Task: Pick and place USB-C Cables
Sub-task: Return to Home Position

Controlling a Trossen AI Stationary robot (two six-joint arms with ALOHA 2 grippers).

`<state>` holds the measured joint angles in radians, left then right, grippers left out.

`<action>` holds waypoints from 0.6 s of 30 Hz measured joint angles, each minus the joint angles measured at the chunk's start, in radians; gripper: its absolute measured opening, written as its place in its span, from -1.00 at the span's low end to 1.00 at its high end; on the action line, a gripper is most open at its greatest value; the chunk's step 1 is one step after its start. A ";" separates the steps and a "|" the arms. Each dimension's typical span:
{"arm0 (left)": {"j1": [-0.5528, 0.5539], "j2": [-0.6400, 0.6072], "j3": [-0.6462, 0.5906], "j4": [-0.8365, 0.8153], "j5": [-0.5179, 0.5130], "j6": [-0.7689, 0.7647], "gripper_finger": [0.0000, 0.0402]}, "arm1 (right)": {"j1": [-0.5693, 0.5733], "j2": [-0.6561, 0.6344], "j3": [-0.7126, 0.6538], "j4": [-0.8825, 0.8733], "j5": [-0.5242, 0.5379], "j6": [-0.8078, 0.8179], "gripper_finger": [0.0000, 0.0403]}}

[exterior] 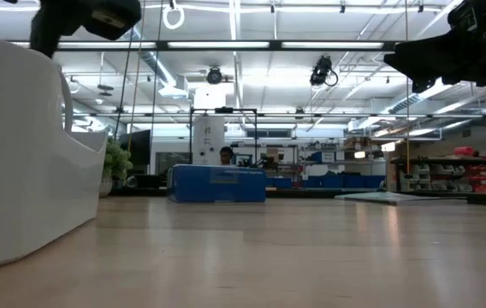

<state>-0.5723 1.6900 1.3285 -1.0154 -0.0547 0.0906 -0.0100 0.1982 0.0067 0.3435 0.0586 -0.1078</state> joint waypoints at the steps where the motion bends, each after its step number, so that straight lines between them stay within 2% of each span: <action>1: 0.009 -0.010 -0.001 -0.004 -0.007 -0.001 -0.30 | 0.000 0.000 0.000 0.000 0.000 0.000 -0.16; 8: 0.087 -0.156 -0.104 0.019 -0.044 -0.031 -0.30 | 0.000 0.000 0.000 0.003 0.000 0.000 -0.16; 18: 0.155 -0.418 -0.304 0.207 -0.094 -0.063 -0.30 | 0.000 0.000 0.000 0.010 0.000 0.000 -0.16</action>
<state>-0.4169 1.2715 1.0246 -0.8084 -0.1488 0.0278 -0.0099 0.1982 0.0065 0.3534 0.0586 -0.1078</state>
